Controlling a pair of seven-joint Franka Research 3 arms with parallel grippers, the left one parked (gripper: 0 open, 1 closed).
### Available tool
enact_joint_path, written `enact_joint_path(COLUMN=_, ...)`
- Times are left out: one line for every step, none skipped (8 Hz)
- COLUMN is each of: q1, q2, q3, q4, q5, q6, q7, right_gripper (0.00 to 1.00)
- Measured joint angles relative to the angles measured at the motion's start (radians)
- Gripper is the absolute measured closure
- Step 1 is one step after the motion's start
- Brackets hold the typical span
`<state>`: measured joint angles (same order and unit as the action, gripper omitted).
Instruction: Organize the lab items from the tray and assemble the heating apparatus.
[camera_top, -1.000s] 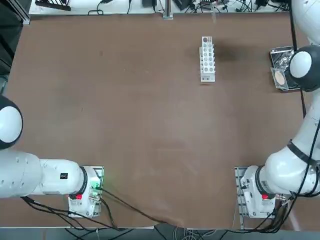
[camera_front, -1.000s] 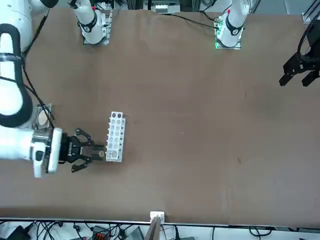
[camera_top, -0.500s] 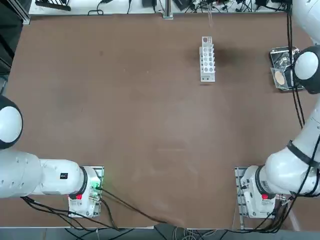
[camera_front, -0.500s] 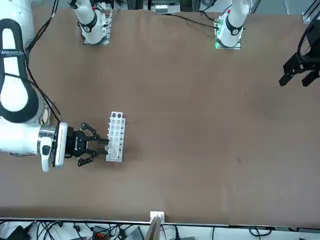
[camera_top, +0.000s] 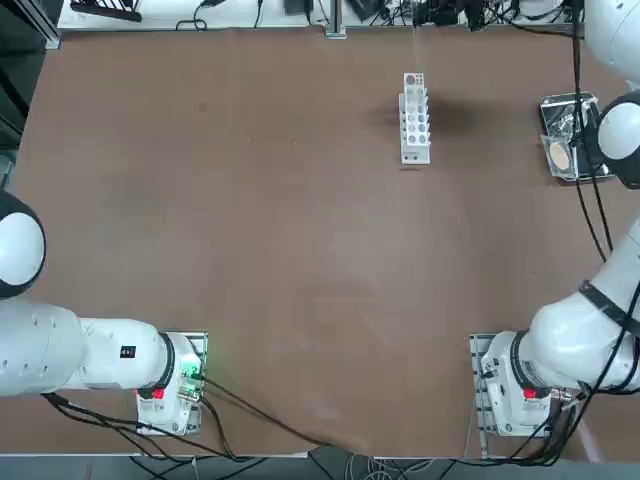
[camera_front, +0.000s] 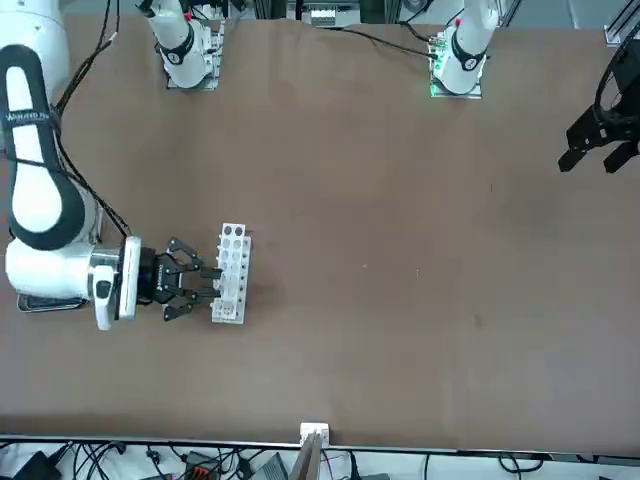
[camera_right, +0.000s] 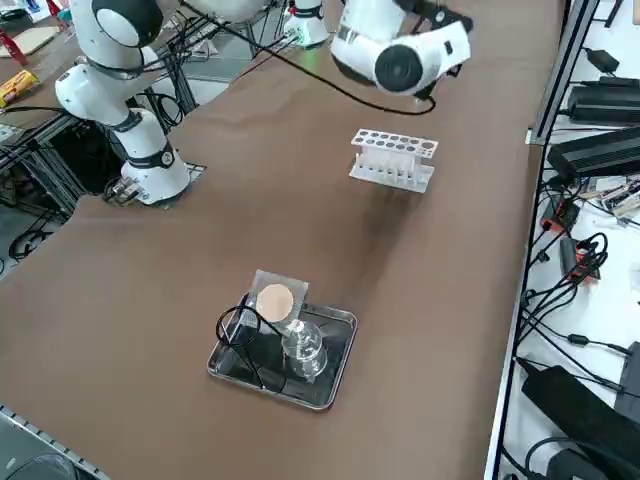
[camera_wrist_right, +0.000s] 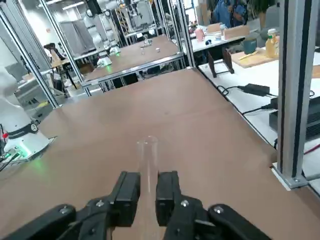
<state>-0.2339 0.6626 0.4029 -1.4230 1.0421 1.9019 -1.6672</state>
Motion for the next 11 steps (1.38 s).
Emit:
enact_joint_path(q1=-0.006, q2=0.002, q3=0.0, q4=-0.01, q5=0.021, q6=0.007, q7=-0.007, right_gripper=0.78)
enact_joint_path(q1=-0.01, q2=0.008, q3=0.0, q4=-0.015, q5=0.039, q6=0.016, q7=-0.009, right_gripper=0.78)
enact_joint_path(q1=-0.012, q2=0.019, q3=-0.001, q4=-0.015, q5=0.048, q6=0.02, q7=-0.016, right_gripper=0.78)
enact_joint_path(q1=-0.013, q2=0.033, q3=-0.001, q4=-0.014, q5=0.059, q6=0.025, q7=-0.033, right_gripper=0.78)
enact_joint_path(q1=-0.014, q2=0.051, q3=-0.002, q4=-0.012, q5=0.07, q6=0.027, q7=-0.048, right_gripper=0.78)
enact_joint_path(q1=-0.015, q2=0.068, q3=-0.003, q4=-0.009, q5=0.076, q6=0.029, q7=-0.061, right_gripper=0.78)
enact_joint_path(q1=-0.016, q2=0.083, q3=-0.003, q4=0.001, q5=0.077, q6=0.033, q7=-0.066, right_gripper=0.78)
enact_joint_path(q1=-0.017, q2=0.097, q3=-0.003, q4=0.017, q5=0.077, q6=0.036, q7=-0.069, right_gripper=0.78)
enact_joint_path(q1=-0.018, q2=0.11, q3=-0.004, q4=0.034, q5=0.077, q6=0.036, q7=-0.071, right_gripper=0.78)
enact_joint_path(q1=-0.019, q2=0.125, q3=-0.004, q4=0.049, q5=0.077, q6=0.036, q7=-0.073, right_gripper=0.78)
enact_joint_path(q1=-0.019, q2=0.14, q3=-0.004, q4=0.067, q5=0.077, q6=0.036, q7=-0.073, right_gripper=0.78)
